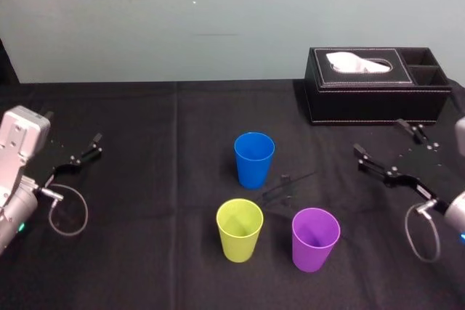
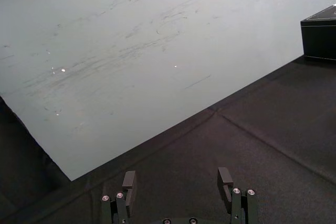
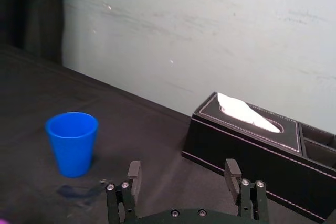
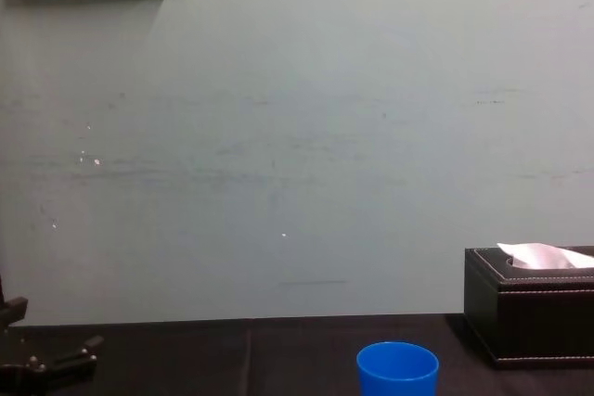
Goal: Stack the three plastic cups sequentially using one hand.
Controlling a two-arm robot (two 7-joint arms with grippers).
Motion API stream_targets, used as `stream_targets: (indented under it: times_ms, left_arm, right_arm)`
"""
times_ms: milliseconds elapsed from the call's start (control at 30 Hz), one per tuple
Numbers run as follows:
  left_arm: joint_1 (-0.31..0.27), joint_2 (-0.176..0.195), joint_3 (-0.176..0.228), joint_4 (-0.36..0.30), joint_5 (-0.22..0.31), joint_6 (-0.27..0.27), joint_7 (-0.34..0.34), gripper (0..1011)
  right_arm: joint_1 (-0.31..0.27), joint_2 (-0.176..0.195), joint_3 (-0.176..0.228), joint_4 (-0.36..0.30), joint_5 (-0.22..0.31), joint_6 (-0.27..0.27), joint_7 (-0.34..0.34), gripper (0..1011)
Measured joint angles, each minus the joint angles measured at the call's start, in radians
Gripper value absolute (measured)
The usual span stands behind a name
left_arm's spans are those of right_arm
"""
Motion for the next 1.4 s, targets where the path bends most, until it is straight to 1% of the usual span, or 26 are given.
stream_targets:
  times_ms: [100,233,267,367,400,467,567,600,800,1033,1200,1400]
  left_arm:
    - [0.0,0.0,0.0,0.0,0.0,0.0,0.0,1011]
    - [0.0,0.0,0.0,0.0,0.0,0.0,0.0,1011]
    - [0.0,0.0,0.0,0.0,0.0,0.0,0.0,1011]
    - [0.0,0.0,0.0,0.0,0.0,0.0,0.0,1011]
    - [0.0,0.0,0.0,0.0,0.0,0.0,0.0,1011]
    - [0.0,0.0,0.0,0.0,0.0,0.0,0.0,1011]
    - [0.0,0.0,0.0,0.0,0.0,0.0,0.0,1011]
    - [0.0,0.0,0.0,0.0,0.0,0.0,0.0,1011]
    - [0.0,0.0,0.0,0.0,0.0,0.0,0.0,1011]
    - [0.0,0.0,0.0,0.0,0.0,0.0,0.0,1011]
    - [0.0,0.0,0.0,0.0,0.0,0.0,0.0,1011]
    - [0.0,0.0,0.0,0.0,0.0,0.0,0.0,1011]
  right_arm:
    - [-0.069,0.034,0.041,-0.052,0.027,-0.025,0.026,1003]
    - [-0.119,0.056,0.069,-0.084,0.045,-0.044,0.049,1003]
    - [-0.142,0.066,0.081,-0.095,0.052,-0.054,0.061,1003]
    - [-0.174,0.08,0.096,-0.111,0.062,-0.067,0.083,1003]
    - [-0.193,0.09,0.103,-0.118,0.068,-0.076,0.101,1003]
    - [-0.21,0.099,0.11,-0.124,0.072,-0.085,0.118,1003]
    - [-0.248,0.118,0.124,-0.135,0.083,-0.107,0.164,1003]
    - [-0.248,0.118,0.124,-0.135,0.083,-0.107,0.164,1003]
    - [-0.294,0.134,0.135,-0.138,0.075,-0.139,0.217,1003]
    - [-0.323,0.135,0.125,-0.131,0.052,-0.159,0.264,1003]
    - [-0.332,0.129,0.109,-0.123,0.033,-0.167,0.3,1003]
    - [-0.328,0.115,0.097,-0.113,0.025,-0.167,0.329,1003]
